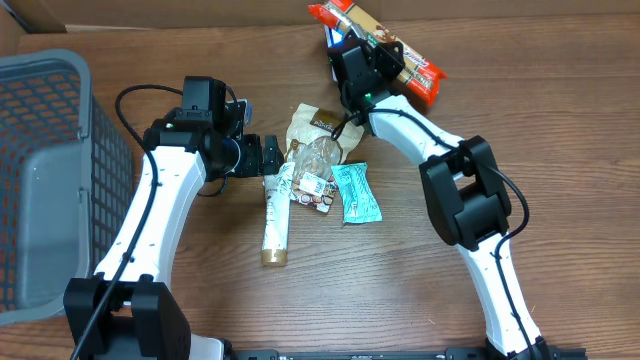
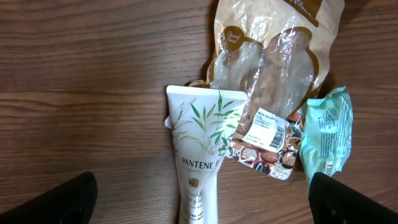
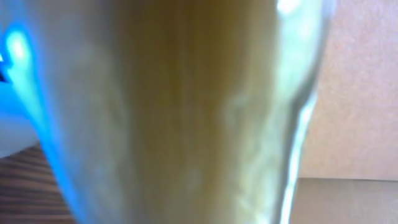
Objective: Scan the item barcode
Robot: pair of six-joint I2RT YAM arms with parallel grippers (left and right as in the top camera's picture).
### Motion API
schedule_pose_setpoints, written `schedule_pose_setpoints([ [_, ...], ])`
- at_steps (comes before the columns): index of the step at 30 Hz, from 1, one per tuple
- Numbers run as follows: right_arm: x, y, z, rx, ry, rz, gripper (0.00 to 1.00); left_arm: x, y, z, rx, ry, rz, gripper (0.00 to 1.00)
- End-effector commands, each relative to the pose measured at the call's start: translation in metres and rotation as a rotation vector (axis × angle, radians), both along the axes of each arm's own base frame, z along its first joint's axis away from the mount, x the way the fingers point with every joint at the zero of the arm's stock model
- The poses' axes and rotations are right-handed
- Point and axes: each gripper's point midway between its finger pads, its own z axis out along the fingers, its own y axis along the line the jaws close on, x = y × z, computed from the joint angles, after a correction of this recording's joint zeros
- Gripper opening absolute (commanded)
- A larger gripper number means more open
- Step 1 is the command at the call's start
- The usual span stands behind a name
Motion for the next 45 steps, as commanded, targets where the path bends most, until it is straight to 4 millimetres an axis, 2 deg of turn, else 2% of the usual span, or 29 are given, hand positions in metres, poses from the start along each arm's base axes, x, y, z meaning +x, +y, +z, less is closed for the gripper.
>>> schedule_pose_setpoints([
  [1, 0.005, -0.012, 0.052, 0.020, -0.128, -0.075, 0.04, 0.004, -0.002, 0.011, 0.006, -0.037, -0.016, 0.99],
  [19, 0.005, -0.008, 0.056, 0.036, -0.141, -0.064, 0.04, 0.004, -0.002, 0.011, 0.006, -0.037, -0.015, 0.99],
  [22, -0.002, -0.003, 0.076, 0.055, -0.153, -0.058, 0.03, 0.004, -0.002, 0.011, 0.006, -0.037, -0.015, 0.99],
  [23, -0.006, -0.002, 0.088, 0.082, -0.171, -0.062, 0.03, 0.004, -0.002, 0.011, 0.006, -0.037, -0.015, 1.00],
  [28, -0.039, 0.005, 0.145, 0.257, -0.139, -0.007, 0.03, 0.004, -0.002, 0.011, 0.006, -0.037, -0.015, 0.99],
  [32, -0.083, 0.015, 0.182, 0.562, -0.039, 0.078, 0.04, 0.004, -0.002, 0.011, 0.006, -0.037, -0.015, 0.99],
  [35, -0.121, 0.020, 0.205, 0.853, 0.069, 0.124, 0.04, 0.004, -0.002, 0.011, 0.006, -0.037, -0.015, 0.99],
  [37, -0.144, 0.018, 0.217, 1.033, 0.144, 0.123, 0.04, 0.004, -0.002, 0.011, 0.006, -0.037, -0.015, 0.99],
  [40, -0.175, 0.001, 0.227, 1.285, 0.267, 0.061, 0.04, 0.004, -0.002, 0.011, 0.006, -0.037, -0.015, 1.00],
  [43, -0.191, -0.013, 0.228, 1.482, 0.411, 0.051, 0.04, 0.004, -0.002, 0.011, 0.006, -0.037, -0.015, 0.99],
  [45, -0.194, -0.031, 0.225, 1.594, 0.478, 0.025, 0.04, 0.004, -0.002, 0.011, 0.006, -0.037, -0.015, 1.00],
])
